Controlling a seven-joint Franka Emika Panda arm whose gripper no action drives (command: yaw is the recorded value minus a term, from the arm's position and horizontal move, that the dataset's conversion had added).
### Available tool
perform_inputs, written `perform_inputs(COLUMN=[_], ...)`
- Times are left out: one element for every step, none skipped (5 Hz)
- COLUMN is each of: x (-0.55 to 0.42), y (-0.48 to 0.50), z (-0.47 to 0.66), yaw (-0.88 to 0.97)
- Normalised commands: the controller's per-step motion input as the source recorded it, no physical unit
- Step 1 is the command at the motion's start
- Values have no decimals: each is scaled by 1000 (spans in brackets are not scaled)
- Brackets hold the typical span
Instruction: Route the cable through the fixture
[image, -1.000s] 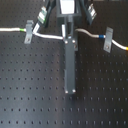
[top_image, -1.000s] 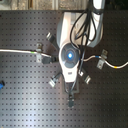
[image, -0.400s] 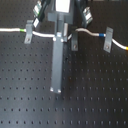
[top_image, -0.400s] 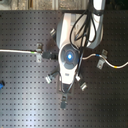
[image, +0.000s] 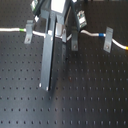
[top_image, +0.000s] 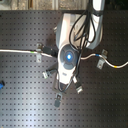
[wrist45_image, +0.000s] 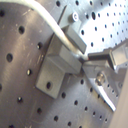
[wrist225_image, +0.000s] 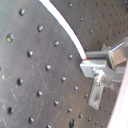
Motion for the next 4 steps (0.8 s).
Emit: perform_inputs(x=[-42,29,15,13], y=[103,168,2,94], z=[-2,-2,0,48], yaw=[606,737,0,651])
